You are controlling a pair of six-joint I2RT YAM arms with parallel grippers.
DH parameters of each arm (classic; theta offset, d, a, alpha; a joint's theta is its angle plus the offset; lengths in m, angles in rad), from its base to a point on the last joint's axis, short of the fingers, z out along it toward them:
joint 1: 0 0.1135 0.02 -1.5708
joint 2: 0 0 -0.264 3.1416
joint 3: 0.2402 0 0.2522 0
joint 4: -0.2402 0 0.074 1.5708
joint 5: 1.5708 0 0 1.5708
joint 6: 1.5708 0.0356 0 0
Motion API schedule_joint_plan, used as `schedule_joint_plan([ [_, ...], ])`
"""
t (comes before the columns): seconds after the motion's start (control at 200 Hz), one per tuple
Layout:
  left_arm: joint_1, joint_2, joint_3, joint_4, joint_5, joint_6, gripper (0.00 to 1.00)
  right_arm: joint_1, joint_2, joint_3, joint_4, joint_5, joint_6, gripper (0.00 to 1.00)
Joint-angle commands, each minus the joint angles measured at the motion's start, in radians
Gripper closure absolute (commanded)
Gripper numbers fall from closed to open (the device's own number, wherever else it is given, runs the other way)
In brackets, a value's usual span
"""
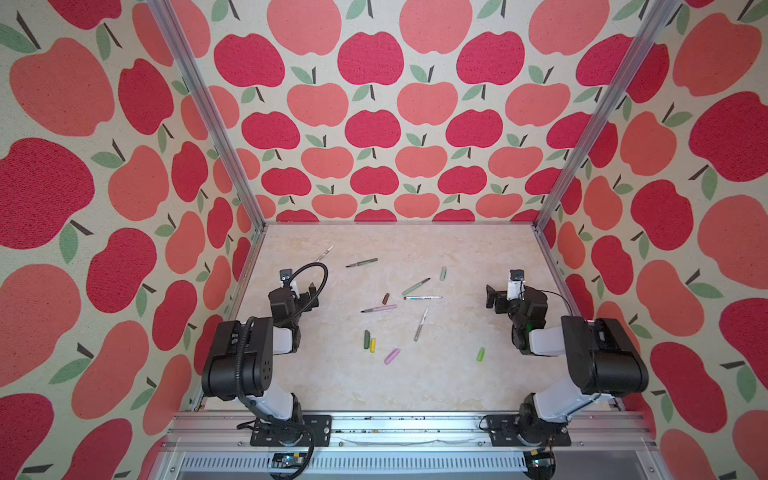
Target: Insert the pens into the pen caps
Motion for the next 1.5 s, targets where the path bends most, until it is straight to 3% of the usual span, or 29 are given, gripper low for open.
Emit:
schedule_joint_plan([
  [0.0,0.004,0.011,-0.001,0.020,0.011,0.011,0.01,0.001,-0.018,0.003,0.004,-0.017,-0.005,0.01],
  [0.976,0.019,0.010,-0.001,0.018,0.036,0.002,0.01,0.002,-0.018,0.002,0.005,0.001,0.002,0.01],
  [1.136,-0.001,-0.025,-0.010,0.018,-0.120,-0.029,0.01,0.002,-0.051,-0.001,-0.012,0.026,0.011,0.01],
  [1.281,-0.051,-0.194,0.080,-0.267,-0.220,-0.002,0.01,0.000,-0.319,0.145,-0.468,0.077,0.063,0.01],
  [1.401,-0.053,-0.347,0.194,-0.524,-0.170,-0.117,0.01,-0.007,-0.461,0.274,-0.751,0.115,0.369,0.01],
  [1.441,-0.048,-0.395,0.236,-0.627,-0.181,-0.230,0.01,-0.025,-0.495,0.284,-0.774,0.068,0.467,0.01],
  [1.496,-0.016,-0.451,0.300,-0.783,-0.175,-0.387,0.01,-0.060,-0.525,0.258,-0.677,-0.113,0.540,0.01],
])
